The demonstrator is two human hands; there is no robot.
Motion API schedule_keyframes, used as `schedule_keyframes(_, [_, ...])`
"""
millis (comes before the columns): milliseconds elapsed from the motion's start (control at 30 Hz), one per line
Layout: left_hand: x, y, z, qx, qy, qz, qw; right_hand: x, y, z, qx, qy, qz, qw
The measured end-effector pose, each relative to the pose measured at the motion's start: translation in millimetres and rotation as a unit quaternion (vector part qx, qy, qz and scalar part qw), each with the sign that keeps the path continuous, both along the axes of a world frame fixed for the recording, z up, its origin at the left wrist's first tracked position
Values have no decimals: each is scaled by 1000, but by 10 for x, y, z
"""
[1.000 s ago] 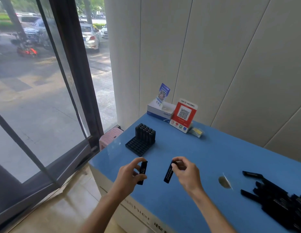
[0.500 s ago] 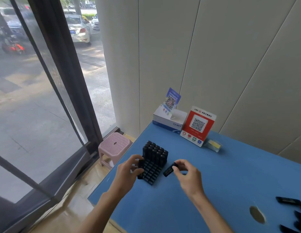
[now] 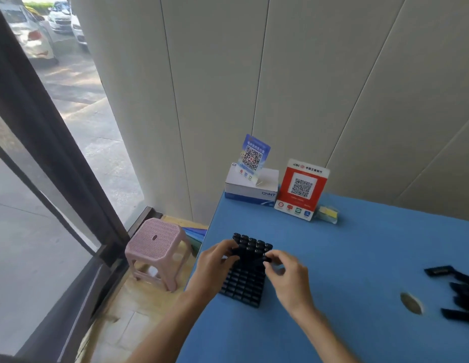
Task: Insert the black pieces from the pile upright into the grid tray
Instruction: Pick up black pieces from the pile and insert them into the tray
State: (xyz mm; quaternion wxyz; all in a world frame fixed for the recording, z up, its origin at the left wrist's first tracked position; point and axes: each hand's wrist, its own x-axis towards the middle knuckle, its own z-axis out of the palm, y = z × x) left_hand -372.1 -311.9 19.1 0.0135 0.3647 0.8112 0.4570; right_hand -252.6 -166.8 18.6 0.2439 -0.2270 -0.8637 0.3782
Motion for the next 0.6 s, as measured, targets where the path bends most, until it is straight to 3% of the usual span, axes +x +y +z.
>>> schedule_keyframes(233, [-230,-25,-92,15,-17,-78,997,-171,-233,-79,91,-81,-56,991])
schedule_keyframes(467, [-352,16,-213,21,29,-136,990,-291,-312,-71,120,-82,-94,985])
schedule_keyframes(600, [-359,21,-162,-17,45,-122,991,-346,-343,-62,139,-85,-92,982])
